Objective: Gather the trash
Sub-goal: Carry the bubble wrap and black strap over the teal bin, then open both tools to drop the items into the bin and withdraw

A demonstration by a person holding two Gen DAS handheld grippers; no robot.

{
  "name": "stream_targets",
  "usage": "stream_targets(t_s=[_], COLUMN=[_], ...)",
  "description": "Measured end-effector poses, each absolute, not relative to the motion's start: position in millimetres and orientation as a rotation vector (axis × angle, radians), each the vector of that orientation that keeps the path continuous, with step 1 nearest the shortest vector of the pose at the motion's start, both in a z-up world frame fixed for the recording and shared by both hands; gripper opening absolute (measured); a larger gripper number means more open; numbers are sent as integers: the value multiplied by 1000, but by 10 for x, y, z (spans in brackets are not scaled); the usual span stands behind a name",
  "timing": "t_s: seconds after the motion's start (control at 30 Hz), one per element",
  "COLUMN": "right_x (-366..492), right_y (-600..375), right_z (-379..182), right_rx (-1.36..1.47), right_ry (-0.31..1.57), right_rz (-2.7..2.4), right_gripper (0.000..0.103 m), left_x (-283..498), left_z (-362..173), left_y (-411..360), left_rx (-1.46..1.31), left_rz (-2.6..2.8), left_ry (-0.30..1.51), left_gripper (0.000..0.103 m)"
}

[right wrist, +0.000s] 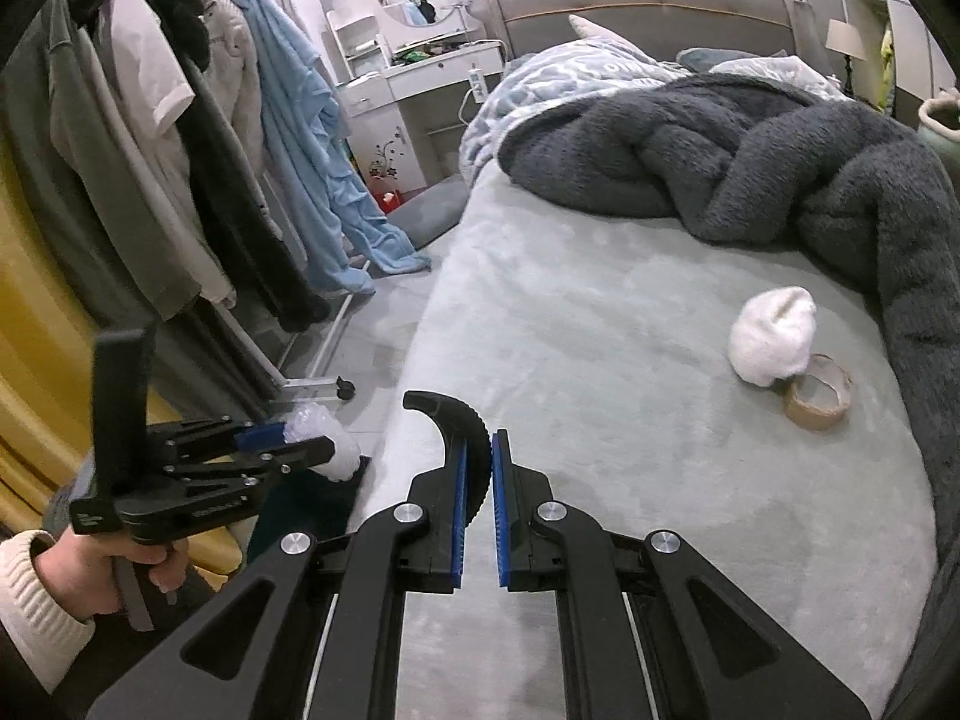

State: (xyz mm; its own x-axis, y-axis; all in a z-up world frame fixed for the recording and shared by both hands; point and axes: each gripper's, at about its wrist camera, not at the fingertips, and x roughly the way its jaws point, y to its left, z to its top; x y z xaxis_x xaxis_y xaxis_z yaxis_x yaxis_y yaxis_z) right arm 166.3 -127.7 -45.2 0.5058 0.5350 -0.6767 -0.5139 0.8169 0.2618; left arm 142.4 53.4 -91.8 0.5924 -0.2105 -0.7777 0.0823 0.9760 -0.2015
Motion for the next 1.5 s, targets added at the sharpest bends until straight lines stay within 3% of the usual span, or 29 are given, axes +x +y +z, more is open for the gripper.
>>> stream_targets(t_s=[0.8, 1.33, 1.5], right_x=[1587, 1698, 1687], right_y=[-132, 549, 766], right_z=[-442, -987, -1145], right_rx=[-67, -164, -201], right_ry=[860, 986, 1025], right_rz=[808, 862, 878], right_gripper=[8, 8, 8], left_x=[1273, 1103, 1083], left_z=[-1544, -1944, -1959], left_y=[1389, 1908, 2020], left_rx=[-249, -348, -363], left_rz=[-20, 21, 28], left_ry=[1154, 1313, 1321], left_gripper=[33, 34, 47])
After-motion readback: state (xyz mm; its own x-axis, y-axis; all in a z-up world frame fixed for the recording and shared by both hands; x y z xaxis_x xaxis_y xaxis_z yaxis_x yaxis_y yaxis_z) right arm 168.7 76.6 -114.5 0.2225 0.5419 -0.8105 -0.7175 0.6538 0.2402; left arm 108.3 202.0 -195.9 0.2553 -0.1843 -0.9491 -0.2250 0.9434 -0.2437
